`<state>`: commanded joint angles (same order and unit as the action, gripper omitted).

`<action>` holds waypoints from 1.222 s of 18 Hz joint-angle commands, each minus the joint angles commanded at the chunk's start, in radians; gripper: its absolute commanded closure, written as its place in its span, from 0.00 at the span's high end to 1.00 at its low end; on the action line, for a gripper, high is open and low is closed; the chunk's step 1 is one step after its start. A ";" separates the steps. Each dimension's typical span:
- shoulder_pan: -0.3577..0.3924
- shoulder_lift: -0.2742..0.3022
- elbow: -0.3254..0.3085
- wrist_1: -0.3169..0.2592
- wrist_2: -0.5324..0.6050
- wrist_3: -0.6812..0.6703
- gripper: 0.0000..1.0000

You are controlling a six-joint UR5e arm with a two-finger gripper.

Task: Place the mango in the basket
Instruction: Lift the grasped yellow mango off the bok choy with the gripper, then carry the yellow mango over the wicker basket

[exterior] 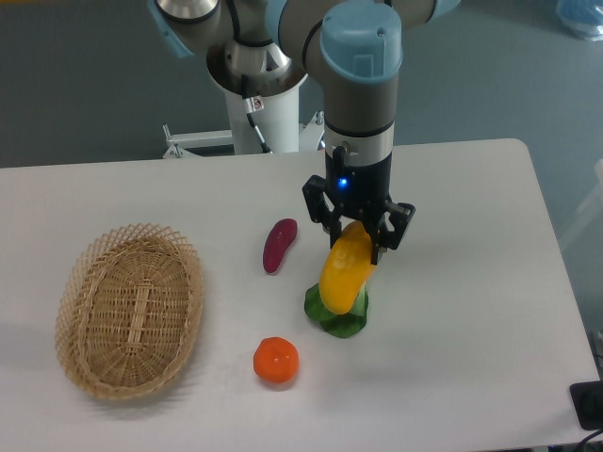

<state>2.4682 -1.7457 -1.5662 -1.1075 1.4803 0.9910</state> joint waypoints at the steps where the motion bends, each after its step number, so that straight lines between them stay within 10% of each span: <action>1: 0.000 0.000 0.002 0.000 0.002 0.000 0.51; 14: -0.015 -0.011 -0.003 0.005 0.002 -0.089 0.51; 22: -0.259 -0.058 -0.084 0.153 0.012 -0.392 0.52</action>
<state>2.2092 -1.8040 -1.6504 -0.9542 1.4926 0.5985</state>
